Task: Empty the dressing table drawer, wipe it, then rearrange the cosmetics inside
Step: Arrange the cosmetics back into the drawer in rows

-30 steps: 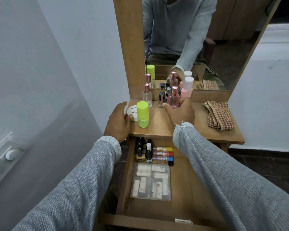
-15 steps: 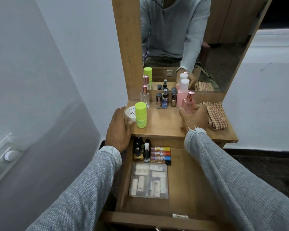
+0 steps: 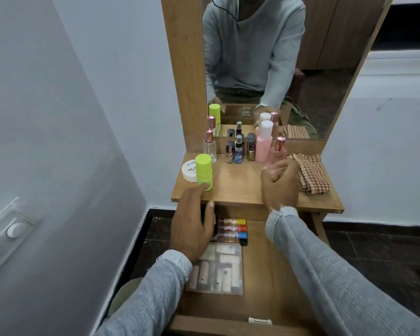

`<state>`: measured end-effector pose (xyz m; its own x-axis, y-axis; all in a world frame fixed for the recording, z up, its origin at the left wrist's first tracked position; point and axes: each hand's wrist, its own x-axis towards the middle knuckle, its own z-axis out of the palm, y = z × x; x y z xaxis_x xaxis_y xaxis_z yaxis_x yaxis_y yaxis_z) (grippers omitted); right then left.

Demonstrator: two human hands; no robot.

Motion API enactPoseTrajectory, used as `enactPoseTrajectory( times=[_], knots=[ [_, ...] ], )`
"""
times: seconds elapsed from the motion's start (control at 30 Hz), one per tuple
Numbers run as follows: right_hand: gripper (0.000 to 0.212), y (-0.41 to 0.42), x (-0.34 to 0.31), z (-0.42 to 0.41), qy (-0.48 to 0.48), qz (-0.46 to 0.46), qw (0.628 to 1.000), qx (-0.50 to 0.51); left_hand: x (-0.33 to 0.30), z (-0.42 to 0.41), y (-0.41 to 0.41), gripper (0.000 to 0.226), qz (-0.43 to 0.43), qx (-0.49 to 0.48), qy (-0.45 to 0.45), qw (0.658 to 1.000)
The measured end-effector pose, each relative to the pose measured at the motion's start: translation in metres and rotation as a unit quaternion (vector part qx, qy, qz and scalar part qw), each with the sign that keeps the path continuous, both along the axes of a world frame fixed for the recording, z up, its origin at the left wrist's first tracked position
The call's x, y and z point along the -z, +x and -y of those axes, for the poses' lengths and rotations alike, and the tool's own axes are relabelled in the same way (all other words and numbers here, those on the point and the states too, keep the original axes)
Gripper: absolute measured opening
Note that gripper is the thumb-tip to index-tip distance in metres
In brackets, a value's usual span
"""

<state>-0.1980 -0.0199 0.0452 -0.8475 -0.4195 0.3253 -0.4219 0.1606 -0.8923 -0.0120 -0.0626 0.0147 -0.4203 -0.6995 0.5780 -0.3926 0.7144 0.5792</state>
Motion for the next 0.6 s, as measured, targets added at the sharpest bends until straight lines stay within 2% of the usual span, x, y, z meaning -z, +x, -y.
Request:
enactPoseTrajectory(
  times=[0.1,0.23,0.37,0.6],
  knots=[
    [0.018,-0.001,0.014,0.010,0.068,-0.081,0.992,-0.070,-0.009,-0.001,-0.018,0.030,0.052,0.039,-0.006,0.998],
    [0.028,-0.001,0.001,0.033,0.109,-0.133,0.976,-0.136,-0.017,-0.001,-0.035,0.032,0.104,0.056,0.025,0.993],
    [0.039,-0.003,-0.003,0.060,0.117,-0.136,0.975,-0.133,-0.021,0.001,-0.041,0.031,0.123,0.042,0.032,0.991],
    [0.038,-0.004,-0.004,0.072,0.154,-0.076,0.979,-0.108,-0.022,0.002,-0.041,0.029,0.129,0.044,0.027,0.990]
  ],
)
